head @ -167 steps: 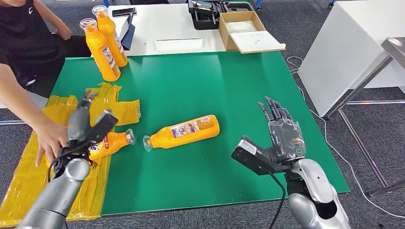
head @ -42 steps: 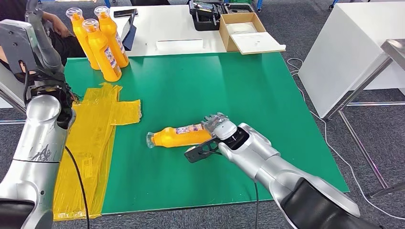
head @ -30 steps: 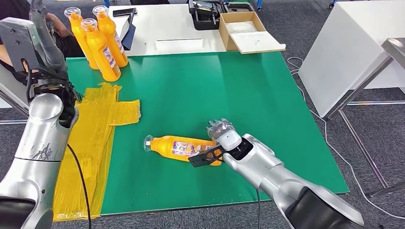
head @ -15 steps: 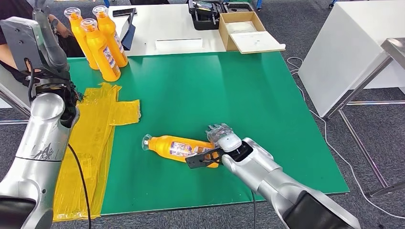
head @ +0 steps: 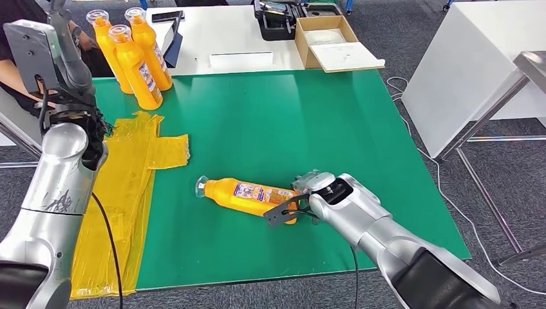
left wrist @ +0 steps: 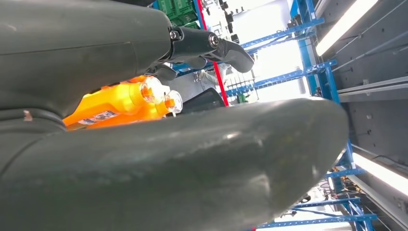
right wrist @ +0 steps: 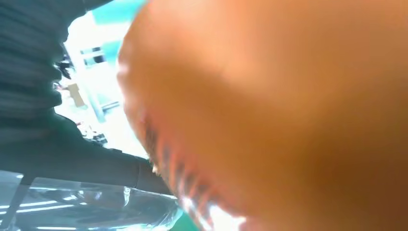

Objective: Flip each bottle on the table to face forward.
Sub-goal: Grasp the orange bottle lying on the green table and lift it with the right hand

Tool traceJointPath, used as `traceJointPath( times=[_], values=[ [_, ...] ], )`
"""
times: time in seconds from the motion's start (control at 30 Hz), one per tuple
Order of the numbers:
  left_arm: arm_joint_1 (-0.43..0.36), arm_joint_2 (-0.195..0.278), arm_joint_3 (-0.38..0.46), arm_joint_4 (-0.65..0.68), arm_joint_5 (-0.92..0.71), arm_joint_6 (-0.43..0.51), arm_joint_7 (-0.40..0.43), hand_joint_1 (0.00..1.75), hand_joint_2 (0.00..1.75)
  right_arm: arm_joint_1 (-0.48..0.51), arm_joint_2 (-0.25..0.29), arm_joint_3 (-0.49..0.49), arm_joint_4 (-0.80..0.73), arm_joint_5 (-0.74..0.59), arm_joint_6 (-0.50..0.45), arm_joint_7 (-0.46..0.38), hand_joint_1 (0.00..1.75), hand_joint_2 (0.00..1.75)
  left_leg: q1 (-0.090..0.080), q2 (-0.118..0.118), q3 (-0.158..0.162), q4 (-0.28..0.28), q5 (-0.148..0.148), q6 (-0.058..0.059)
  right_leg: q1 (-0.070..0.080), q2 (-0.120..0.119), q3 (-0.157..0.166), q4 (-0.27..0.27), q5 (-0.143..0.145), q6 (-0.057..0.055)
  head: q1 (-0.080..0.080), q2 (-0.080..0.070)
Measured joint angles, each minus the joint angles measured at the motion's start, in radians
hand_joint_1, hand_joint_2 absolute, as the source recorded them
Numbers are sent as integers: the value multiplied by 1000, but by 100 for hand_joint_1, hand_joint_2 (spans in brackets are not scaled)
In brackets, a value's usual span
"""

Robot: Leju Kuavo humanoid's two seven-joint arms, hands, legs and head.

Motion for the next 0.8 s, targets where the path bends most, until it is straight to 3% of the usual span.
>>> traceJointPath(
  times=[0.1, 0.43, 0.53, 0.8],
  values=[
    [-1, 0, -1, 4, 12, 7, -7, 0, 0, -7, -39, 5, -25, -35, -18, 36, 0, 0, 0, -1, 0, 0, 0, 0, 0, -1, 0, 0, 0, 0, 0, 0],
    [-2, 10, -2, 7, 42, 23, -19, 0, 0, -85, -274, 25, -228, -27, -78, 41, 0, 0, 0, 0, -3, 0, 0, 0, 0, -1, 2, 0, 1, 1, 0, 0],
    [0, 16, -1, 7, 49, 23, -25, 0, 0, -136, -316, 22, -262, -39, -32, 27, 0, 0, 0, 0, -3, 0, 0, 0, 0, -1, 2, 0, 1, 1, 0, 0],
    [25, 46, 22, -6, 54, 14, -28, 0, 0, -320, -366, -27, -330, -183, 159, -30, 0, 0, 0, 2, -3, 0, 0, 0, 0, 0, -1, 2, 1, 1, 0, 0]
  ],
)
